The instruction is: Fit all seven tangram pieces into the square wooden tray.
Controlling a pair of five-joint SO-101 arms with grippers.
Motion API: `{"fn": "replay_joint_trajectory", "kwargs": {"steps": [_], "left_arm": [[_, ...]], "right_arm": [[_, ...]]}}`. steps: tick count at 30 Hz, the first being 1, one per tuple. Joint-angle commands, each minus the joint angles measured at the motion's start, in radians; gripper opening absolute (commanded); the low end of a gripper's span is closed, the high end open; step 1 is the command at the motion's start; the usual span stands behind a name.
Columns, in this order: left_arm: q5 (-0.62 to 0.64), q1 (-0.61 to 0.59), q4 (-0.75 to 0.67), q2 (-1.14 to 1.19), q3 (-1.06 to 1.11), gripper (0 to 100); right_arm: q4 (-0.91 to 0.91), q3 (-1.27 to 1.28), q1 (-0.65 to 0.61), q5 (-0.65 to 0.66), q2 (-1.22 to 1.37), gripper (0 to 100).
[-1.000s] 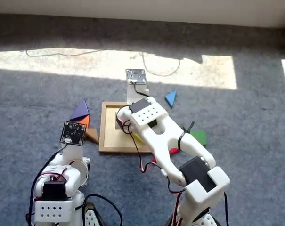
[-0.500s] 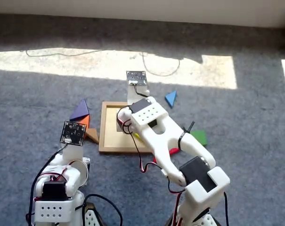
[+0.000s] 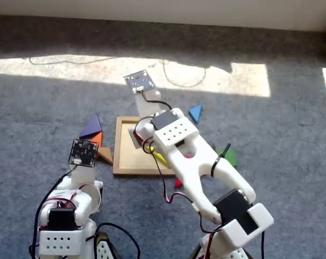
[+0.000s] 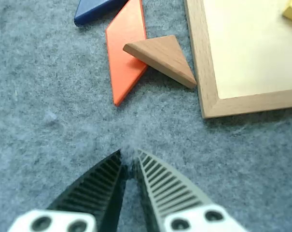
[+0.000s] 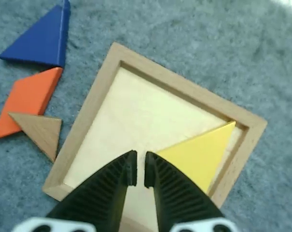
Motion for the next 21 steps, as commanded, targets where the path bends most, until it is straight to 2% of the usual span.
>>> {"fn": "replay_joint_trajectory", "kwargs": {"steps": [1,10,21], "left_arm": [[-0.005,0.004,0.003,-0.007,0.021,1],[-0.005,0.004,0.003,-0.007,0.021,1],[-0.005,0.004,0.003,-0.007,0.021,1]], "right_arm": [[-0.021,-0.012,0.010,0.015,0.033,1.9],[-0.007,-0.008,0.114,0.017,0.145,1.6],[0.150,-0.008,0.157,0.018,-0.013,1.6]]}}
